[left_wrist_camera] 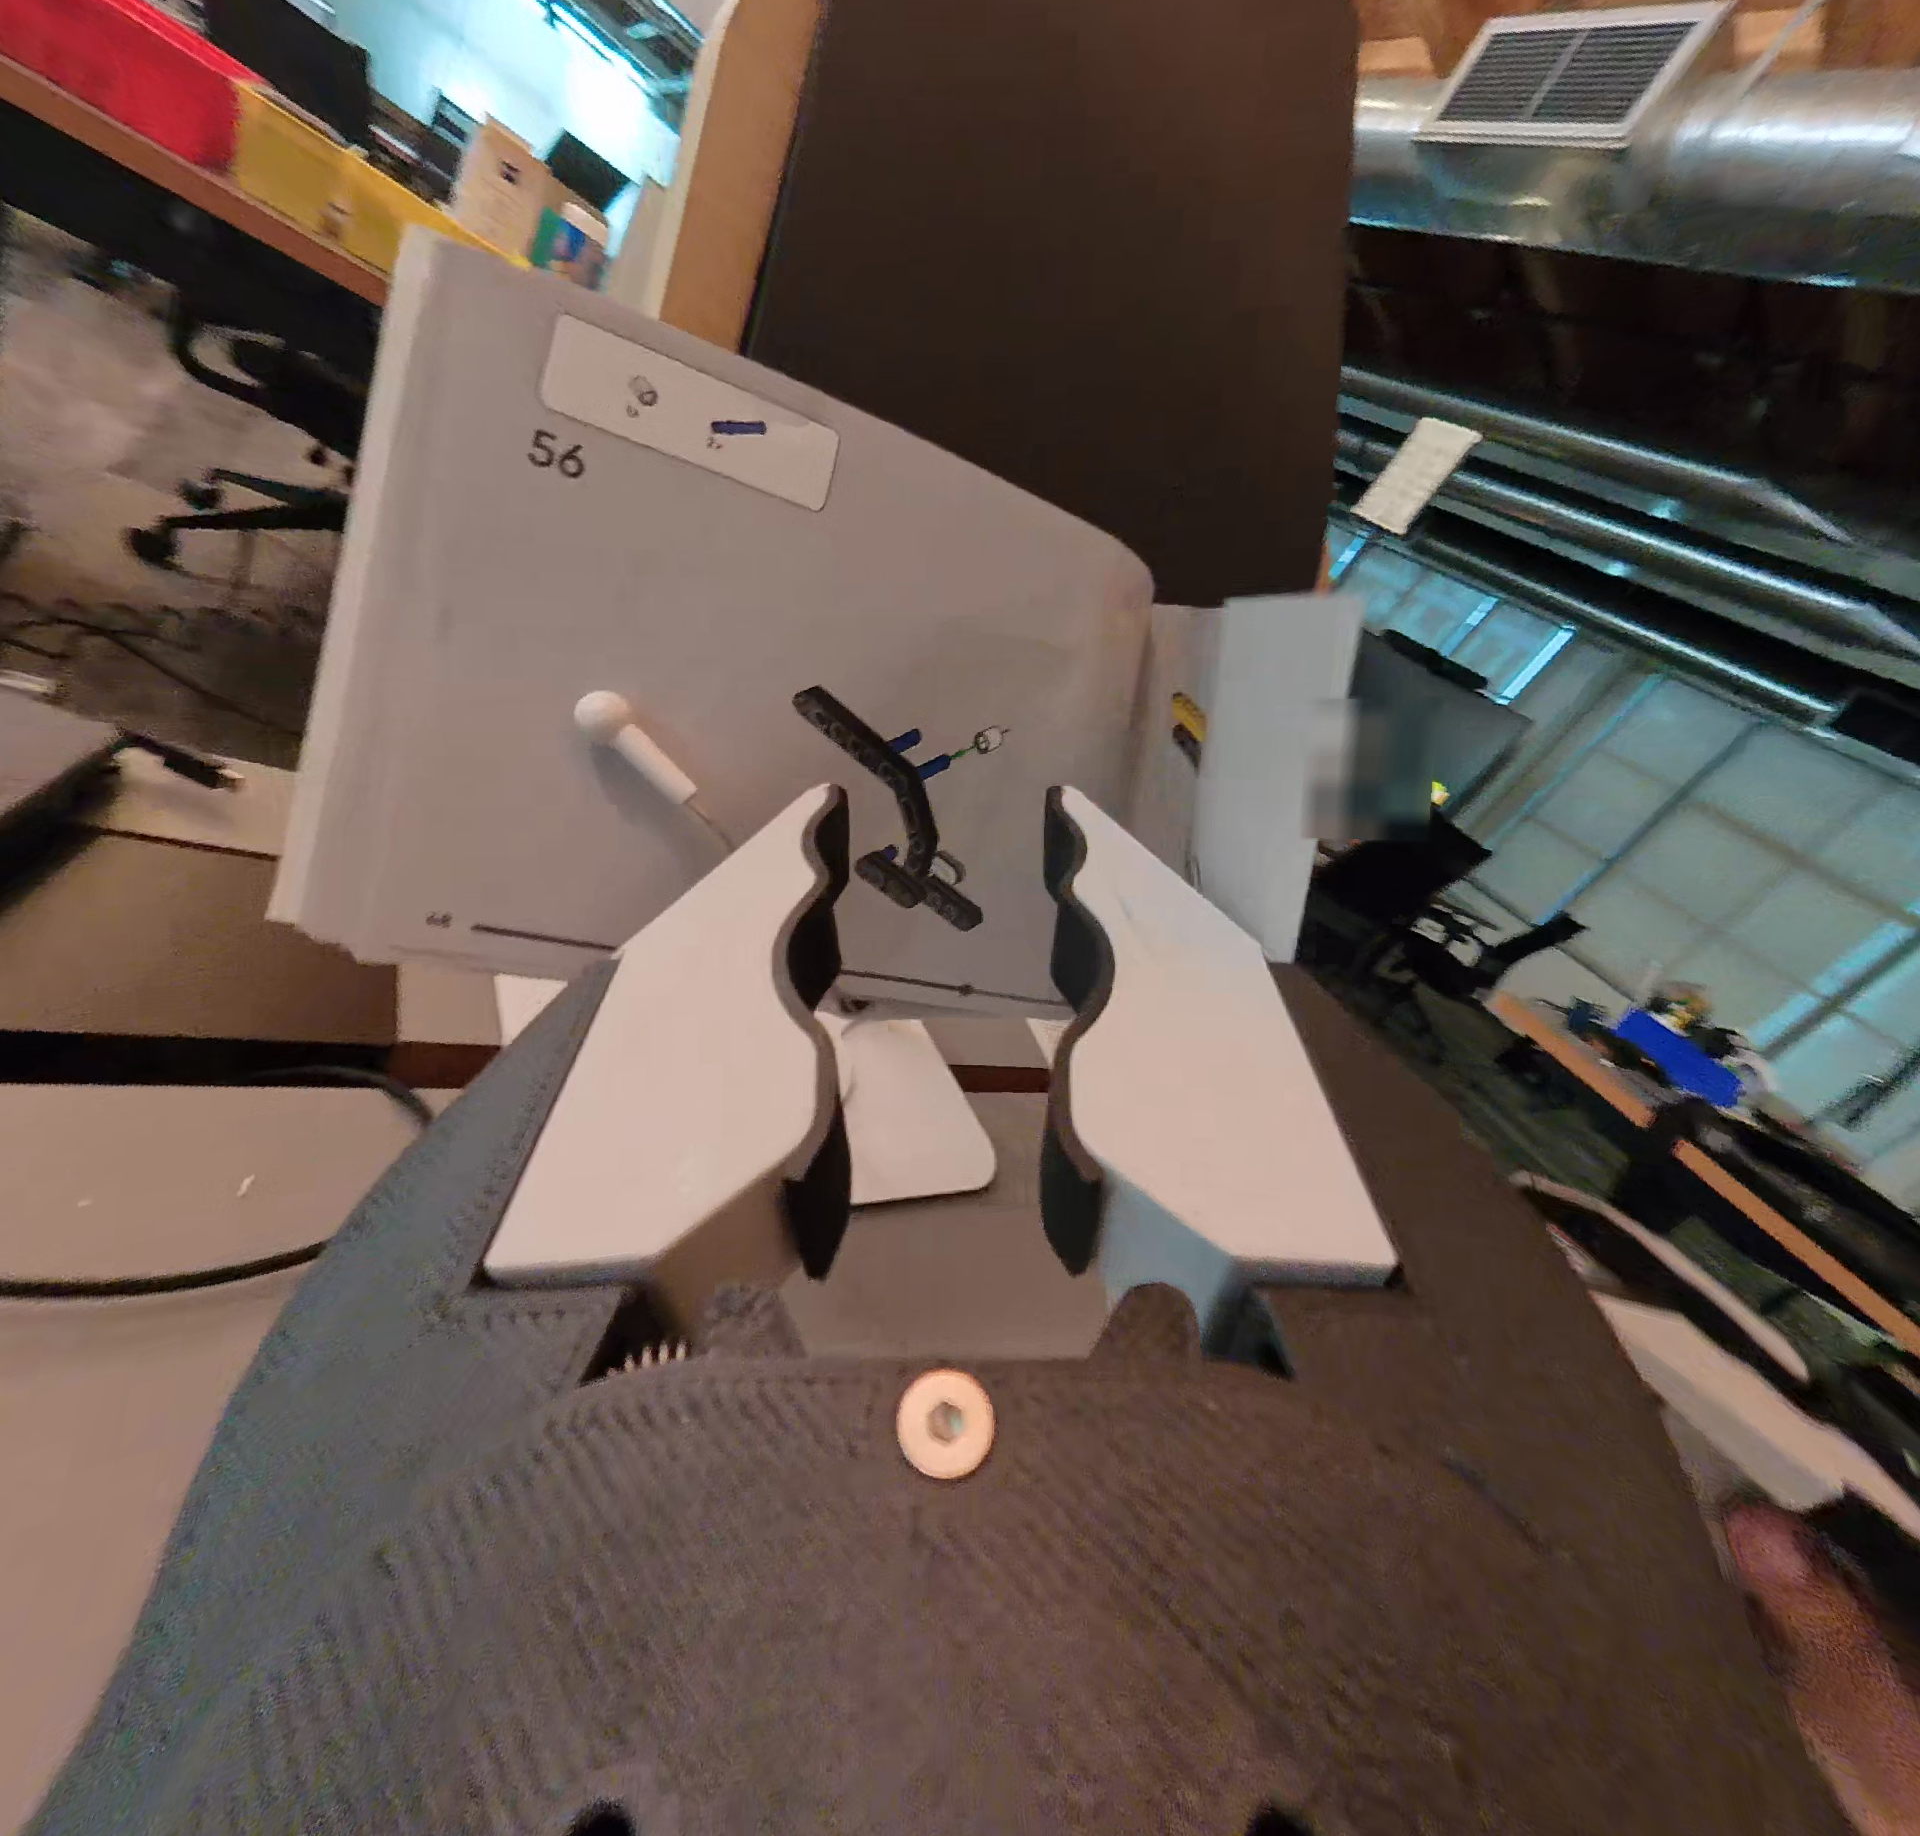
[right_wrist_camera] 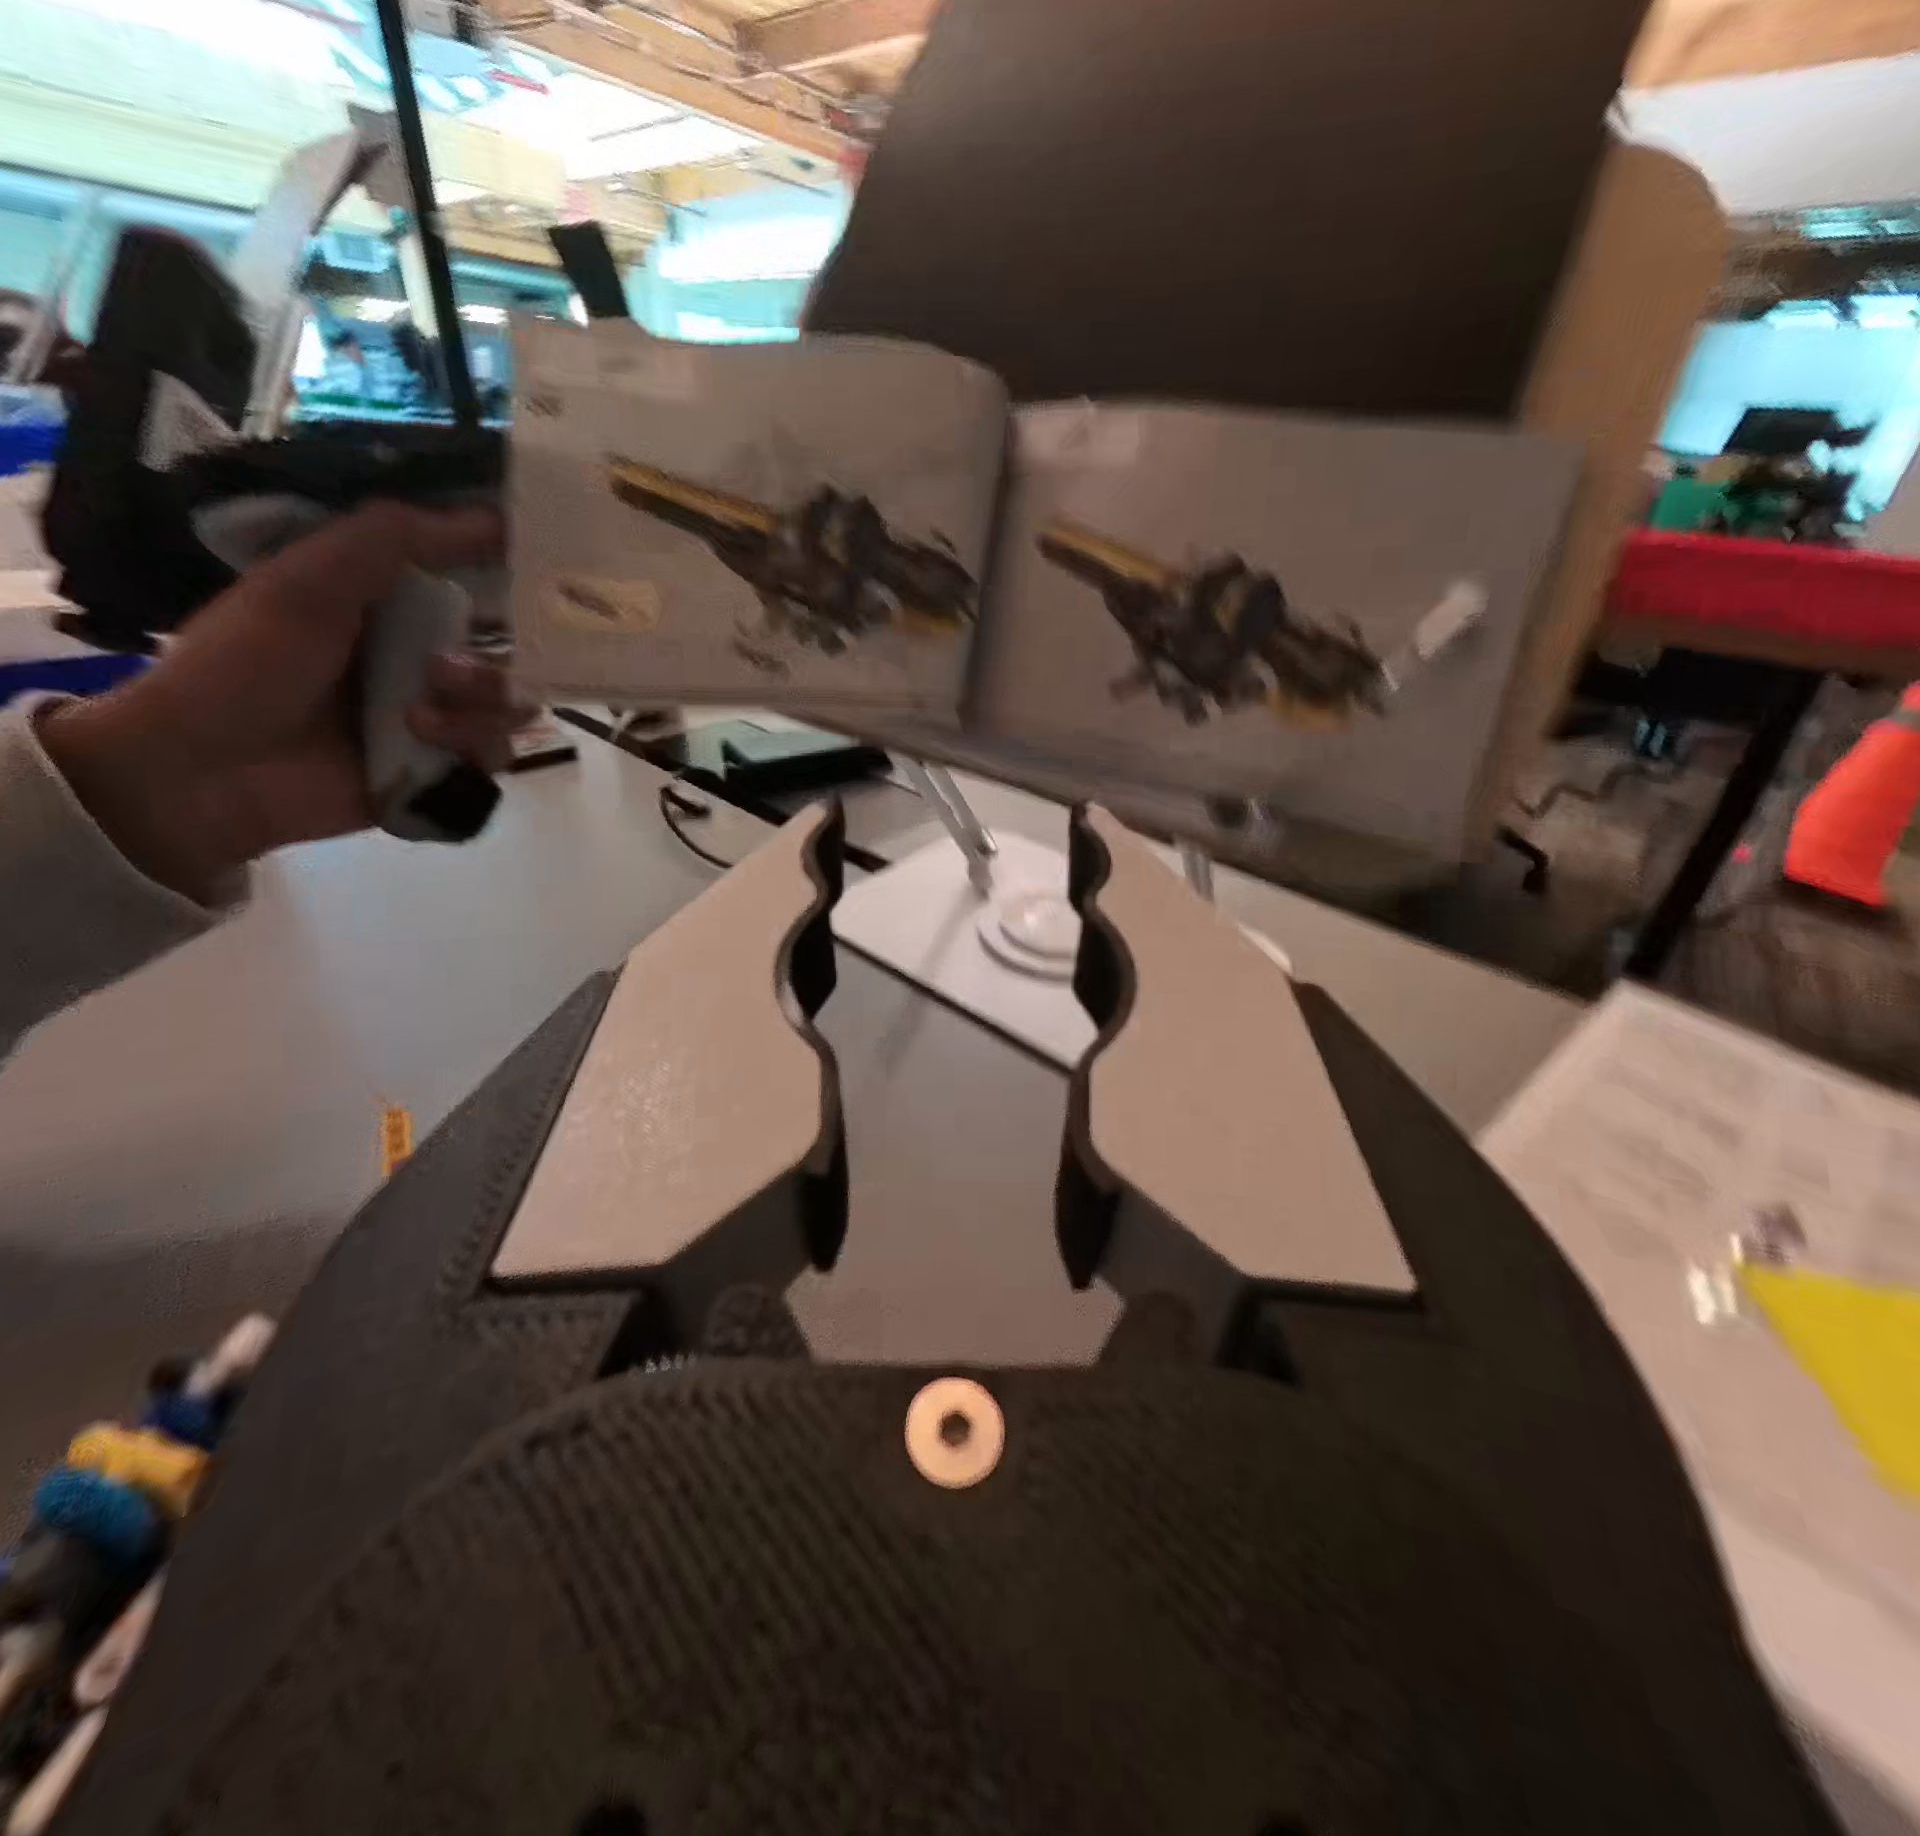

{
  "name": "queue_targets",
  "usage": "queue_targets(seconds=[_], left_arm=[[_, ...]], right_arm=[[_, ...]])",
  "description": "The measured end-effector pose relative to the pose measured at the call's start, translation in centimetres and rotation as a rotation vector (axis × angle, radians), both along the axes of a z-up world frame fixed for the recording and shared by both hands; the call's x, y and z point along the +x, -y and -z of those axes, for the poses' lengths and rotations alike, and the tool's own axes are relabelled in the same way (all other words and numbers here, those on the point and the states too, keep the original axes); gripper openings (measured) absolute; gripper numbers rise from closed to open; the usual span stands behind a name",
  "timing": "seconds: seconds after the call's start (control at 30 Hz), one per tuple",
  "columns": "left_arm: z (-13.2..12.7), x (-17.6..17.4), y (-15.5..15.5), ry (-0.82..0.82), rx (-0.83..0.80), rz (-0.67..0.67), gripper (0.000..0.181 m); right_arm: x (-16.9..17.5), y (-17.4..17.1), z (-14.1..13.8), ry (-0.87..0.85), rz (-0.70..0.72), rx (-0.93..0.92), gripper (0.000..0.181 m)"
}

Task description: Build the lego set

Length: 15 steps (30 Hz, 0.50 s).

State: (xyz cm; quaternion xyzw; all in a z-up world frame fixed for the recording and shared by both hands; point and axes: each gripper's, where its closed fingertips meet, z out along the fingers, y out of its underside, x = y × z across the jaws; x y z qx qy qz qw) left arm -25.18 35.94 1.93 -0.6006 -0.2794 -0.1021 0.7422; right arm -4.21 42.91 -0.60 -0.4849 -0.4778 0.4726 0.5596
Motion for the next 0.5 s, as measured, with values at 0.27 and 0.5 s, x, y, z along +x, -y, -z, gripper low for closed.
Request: queue_targets(seconds=[0.27,0.5], left_arm=[[-1.6,3.4,-0.8,-0.096,0.048,0.243,0.006],[-2.7,4.4,-0.8,-0.174,0.09,0.341,0.002]], right_arm=[[-10.0,7.0,-5.8,0.25,-0.524,0.494,0.067],[-15.0,7.8,-7.1,0.587,-0.769,1.11,0.06]])
